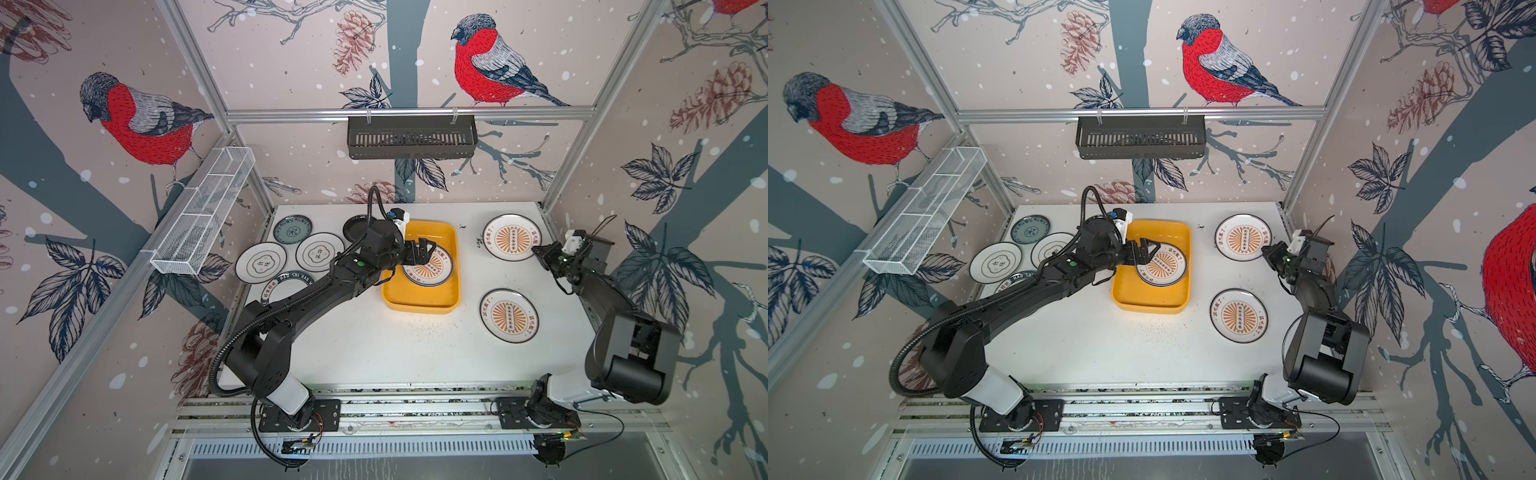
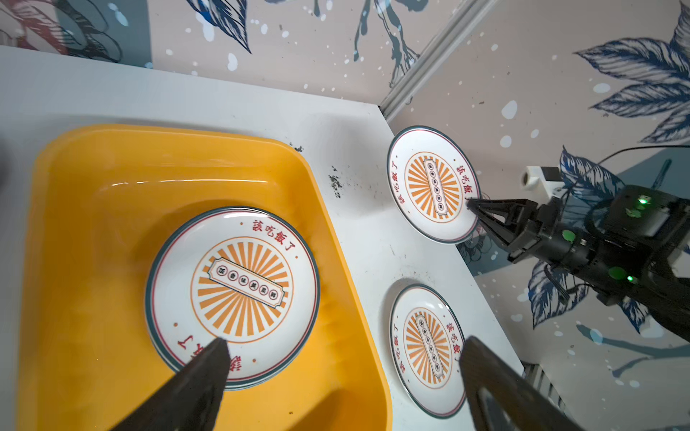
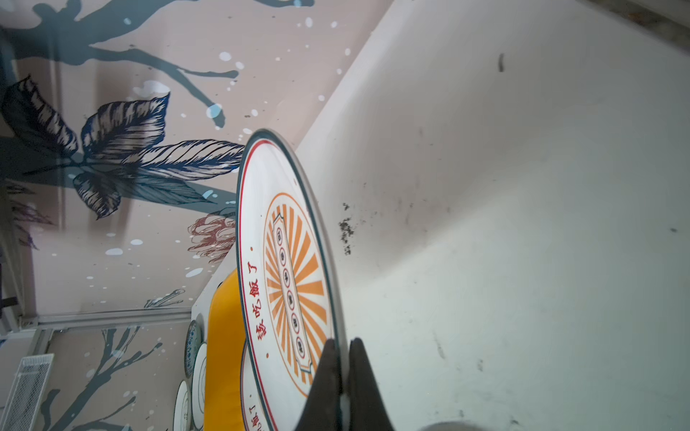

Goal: Place the plates into the plastic bin on the countertop
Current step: Pick up the plate from the middle-right of the table, then place the plate in the plastic bin.

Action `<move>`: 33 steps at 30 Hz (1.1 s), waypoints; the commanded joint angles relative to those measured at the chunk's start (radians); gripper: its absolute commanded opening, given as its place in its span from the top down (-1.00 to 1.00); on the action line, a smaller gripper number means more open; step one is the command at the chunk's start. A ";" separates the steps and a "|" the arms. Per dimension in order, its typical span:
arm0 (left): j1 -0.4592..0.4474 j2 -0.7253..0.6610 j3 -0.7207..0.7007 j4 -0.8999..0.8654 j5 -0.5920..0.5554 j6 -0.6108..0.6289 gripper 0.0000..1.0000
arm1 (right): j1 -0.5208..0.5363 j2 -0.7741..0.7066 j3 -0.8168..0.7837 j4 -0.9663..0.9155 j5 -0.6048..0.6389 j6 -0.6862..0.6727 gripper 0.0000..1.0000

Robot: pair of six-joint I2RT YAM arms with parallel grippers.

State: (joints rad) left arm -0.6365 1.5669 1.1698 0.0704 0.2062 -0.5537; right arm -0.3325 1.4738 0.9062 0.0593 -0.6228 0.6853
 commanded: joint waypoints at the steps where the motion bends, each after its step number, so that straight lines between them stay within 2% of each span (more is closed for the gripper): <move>1: 0.017 -0.031 -0.025 0.049 -0.011 -0.035 -0.93 | 0.069 -0.022 0.031 -0.005 0.018 0.029 0.95; 10: 0.069 -0.130 -0.119 0.016 -0.060 -0.050 -0.92 | 0.345 -0.018 0.111 -0.064 0.104 0.046 0.95; 14: 0.090 -0.170 -0.163 0.008 -0.075 -0.066 -0.92 | 0.465 0.017 0.136 -0.071 0.157 0.095 0.95; 22: 0.098 -0.258 -0.244 -0.013 -0.110 -0.056 -0.92 | 0.648 0.072 0.120 -0.030 0.345 0.355 0.95; 29: 0.102 -0.310 -0.291 -0.007 -0.108 -0.038 -0.93 | 0.735 0.087 0.013 0.152 0.459 0.646 0.96; 33: 0.104 -0.311 -0.288 -0.010 -0.078 -0.028 -0.92 | 0.788 0.088 -0.010 0.190 0.519 0.724 0.96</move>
State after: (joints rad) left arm -0.5362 1.2610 0.8825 0.0441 0.1070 -0.5941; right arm 0.4339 1.5597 0.9001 0.1287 -0.1749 1.2934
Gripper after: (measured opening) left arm 0.963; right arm 0.075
